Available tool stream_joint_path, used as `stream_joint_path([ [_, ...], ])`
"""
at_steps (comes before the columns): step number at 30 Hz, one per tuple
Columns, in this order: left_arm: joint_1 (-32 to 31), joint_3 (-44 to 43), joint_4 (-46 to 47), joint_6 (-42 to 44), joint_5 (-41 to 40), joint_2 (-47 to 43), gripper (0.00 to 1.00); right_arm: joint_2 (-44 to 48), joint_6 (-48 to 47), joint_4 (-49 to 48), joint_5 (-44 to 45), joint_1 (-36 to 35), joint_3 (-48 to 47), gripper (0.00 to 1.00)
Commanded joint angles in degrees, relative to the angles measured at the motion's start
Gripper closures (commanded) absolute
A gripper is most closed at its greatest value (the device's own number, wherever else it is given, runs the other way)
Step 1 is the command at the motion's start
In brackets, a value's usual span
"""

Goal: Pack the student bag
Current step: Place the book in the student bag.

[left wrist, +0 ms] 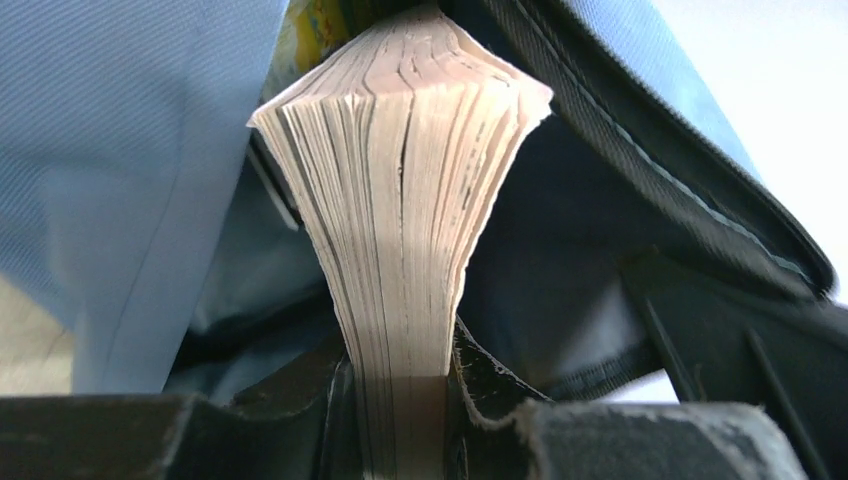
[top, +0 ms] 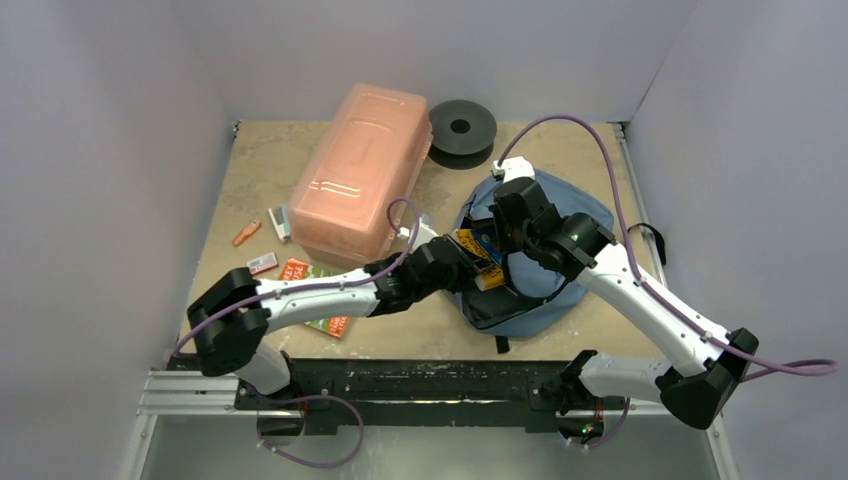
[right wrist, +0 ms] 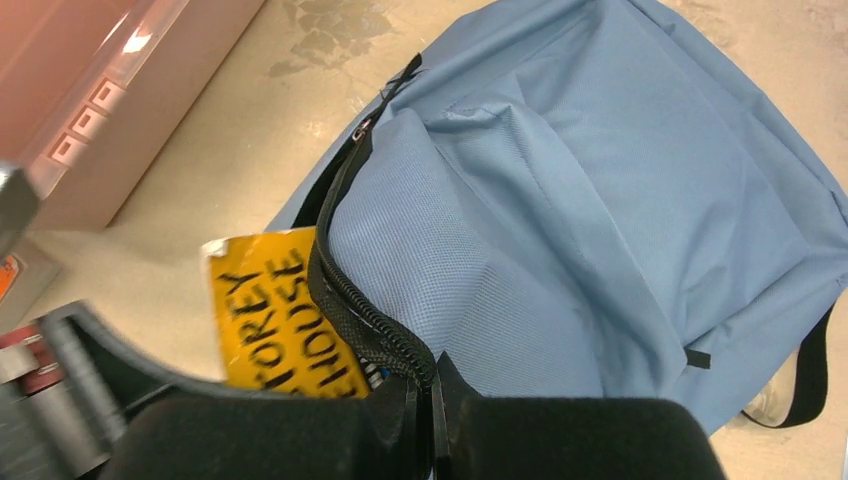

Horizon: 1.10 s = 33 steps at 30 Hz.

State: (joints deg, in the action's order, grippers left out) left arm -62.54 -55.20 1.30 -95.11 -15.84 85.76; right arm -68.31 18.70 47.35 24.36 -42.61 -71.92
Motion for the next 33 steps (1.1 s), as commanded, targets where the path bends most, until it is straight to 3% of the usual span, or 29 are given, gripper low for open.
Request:
stream_joint_path([
  [1,-0.2,-6.1,12.3,-0.1,-7.5,7.4,1.0,3.2,-1.7,-4.3,-4.1,0.0,-4.9,1.0],
  [8,-0.2,-17.4,21.7,4.4,-11.9,25.3,1.0,3.9,-3.2,-4.2,-5.0,0.0,-5.0,1.0],
  [13,-0.2,-24.9,16.1,2.0,-14.4,32.3,0.97,4.0,-3.5,-4.8,-4.0,0.0,-4.0,1.0],
  [15,-0.1,-26.5,12.1,0.7,-13.1,32.8,0.82,4.0,-3.6,-4.9,-3.5,0.0,-3.6,1.0],
  [16,-0.1,-27.0,8.9,0.2,-12.8,32.5,0.66,4.0,-3.6,-4.8,-3.0,0.0,-3.4,1.0],
  [19,-0.2,-25.9,3.3,0.7,-12.1,30.6,0.34,4.3,-4.1,-5.2,-1.3,0.0,-2.4,1.0],
  [23,-0.2,-24.3,-2.9,0.8,-10.2,26.4,0.08,4.4,-4.4,-5.3,0.4,0.0,-1.4,1.0],
  [26,-0.1,-24.1,-9.7,0.2,-7.8,23.8,0.04,4.5,-4.5,-5.5,1.2,0.1,-0.8,1.0],
  [30,-0.1,-21.3,-11.8,0.2,-4.7,19.3,0.01,4.3,-4.7,-5.5,2.2,0.3,-0.1,1.0],
  [33,-0.1,-23.4,-20.7,-1.3,-2.6,16.9,0.0,4.0,-4.7,-5.5,2.8,0.6,0.3,1.0],
])
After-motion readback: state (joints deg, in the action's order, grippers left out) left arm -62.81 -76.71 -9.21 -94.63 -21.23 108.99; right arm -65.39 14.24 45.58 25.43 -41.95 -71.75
